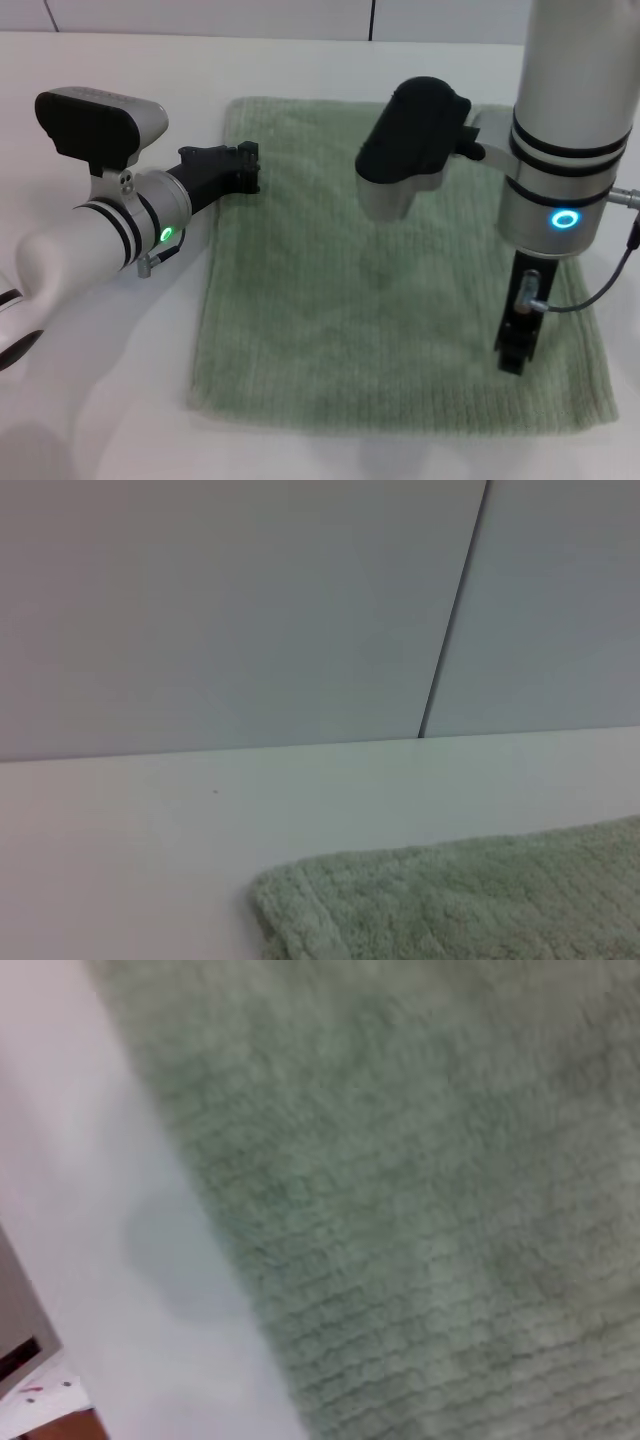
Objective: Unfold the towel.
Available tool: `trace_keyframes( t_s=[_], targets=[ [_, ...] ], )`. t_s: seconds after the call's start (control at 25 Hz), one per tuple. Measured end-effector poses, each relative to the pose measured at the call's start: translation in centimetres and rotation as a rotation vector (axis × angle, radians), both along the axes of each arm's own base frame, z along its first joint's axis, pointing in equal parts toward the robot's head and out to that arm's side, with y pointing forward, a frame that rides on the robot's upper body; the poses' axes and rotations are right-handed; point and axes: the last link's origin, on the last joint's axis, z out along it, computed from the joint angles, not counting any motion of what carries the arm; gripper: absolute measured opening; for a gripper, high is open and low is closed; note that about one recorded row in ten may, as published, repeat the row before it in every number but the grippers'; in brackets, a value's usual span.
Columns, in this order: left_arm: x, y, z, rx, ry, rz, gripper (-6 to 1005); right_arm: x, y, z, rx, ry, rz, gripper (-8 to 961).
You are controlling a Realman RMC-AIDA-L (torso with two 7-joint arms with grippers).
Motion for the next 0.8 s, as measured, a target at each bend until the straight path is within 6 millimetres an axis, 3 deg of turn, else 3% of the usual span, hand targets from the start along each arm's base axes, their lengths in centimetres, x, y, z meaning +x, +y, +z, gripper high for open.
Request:
trace_keyframes(
  t_s=[0.2, 0.4, 0.68, 0.8],
  targets=[
    [0.1, 0.0, 0.0, 0.0, -0.001, -0.002, -2, 0.2, 1.4, -0.3, 0.071, 0.017, 0.067, 308],
    [0.2, 0.1, 0.1, 0.006, -0.009, -0.005, -1, -0.1, 4.5, -0.7, 0.237, 0.064, 0.212, 308],
    [0.7, 0.3, 0.3, 0.015, -0.026, -0.018, 0, -1.0, 8.3, -1.3, 0.478, 0.24, 0.394, 308],
    [0.8, 0.7, 1.2, 0.052, -0.047, -0.015, 0, -1.1, 9.0, -1.5, 0.546, 0.304, 0.419, 321]
  ],
)
